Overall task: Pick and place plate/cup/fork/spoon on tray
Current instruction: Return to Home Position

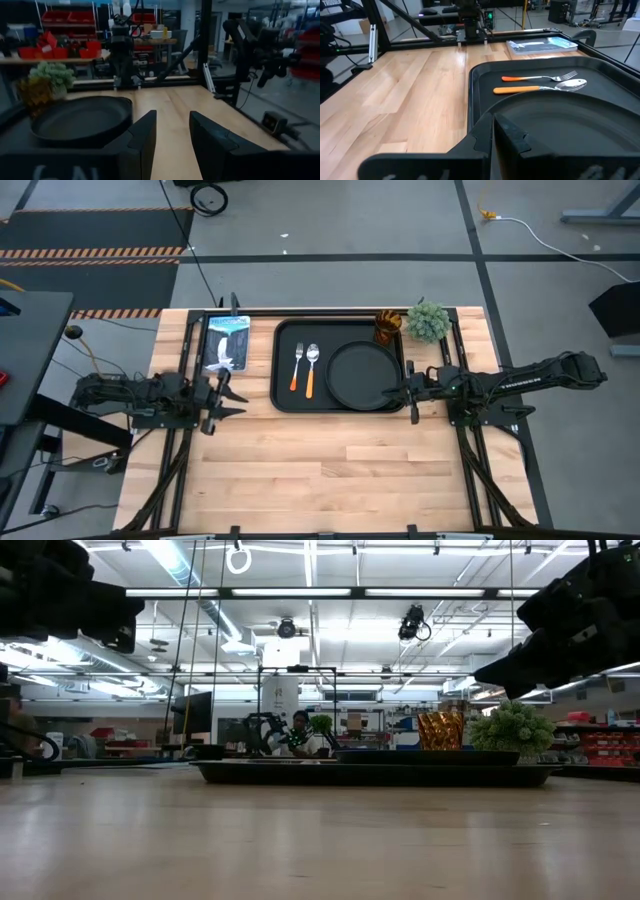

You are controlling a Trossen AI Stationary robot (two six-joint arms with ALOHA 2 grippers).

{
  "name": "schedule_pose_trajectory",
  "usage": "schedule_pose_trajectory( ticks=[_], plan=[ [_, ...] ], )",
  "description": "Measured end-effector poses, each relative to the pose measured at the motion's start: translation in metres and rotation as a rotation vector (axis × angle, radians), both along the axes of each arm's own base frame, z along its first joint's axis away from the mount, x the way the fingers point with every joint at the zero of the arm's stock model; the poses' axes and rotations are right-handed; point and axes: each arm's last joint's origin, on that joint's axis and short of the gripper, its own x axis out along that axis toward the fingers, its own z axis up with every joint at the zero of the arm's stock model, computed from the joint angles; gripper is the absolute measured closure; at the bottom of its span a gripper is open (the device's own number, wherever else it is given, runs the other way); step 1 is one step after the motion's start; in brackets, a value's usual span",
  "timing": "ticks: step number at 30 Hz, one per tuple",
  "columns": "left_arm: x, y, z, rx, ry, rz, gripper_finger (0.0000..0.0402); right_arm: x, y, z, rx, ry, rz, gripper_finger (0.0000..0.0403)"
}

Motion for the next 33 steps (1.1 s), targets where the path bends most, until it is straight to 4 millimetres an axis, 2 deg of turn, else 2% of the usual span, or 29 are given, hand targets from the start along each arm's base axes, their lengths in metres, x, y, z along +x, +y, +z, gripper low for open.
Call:
schedule_pose_trajectory(
  ticks=[4,33],
  plan=[
    [0.0,0.0,0.0002,-0.098,0.014,-0.005,0.0276,0.0001,0.0,0.0005,0.0,-0.005,0.0,0.038],
    [0.0,0.0001,0.0002,-0.105,0.014,-0.005,0.0276,0.0001,0.0,0.0004,0.0,-0.005,0.0,0.038]
  ],
)
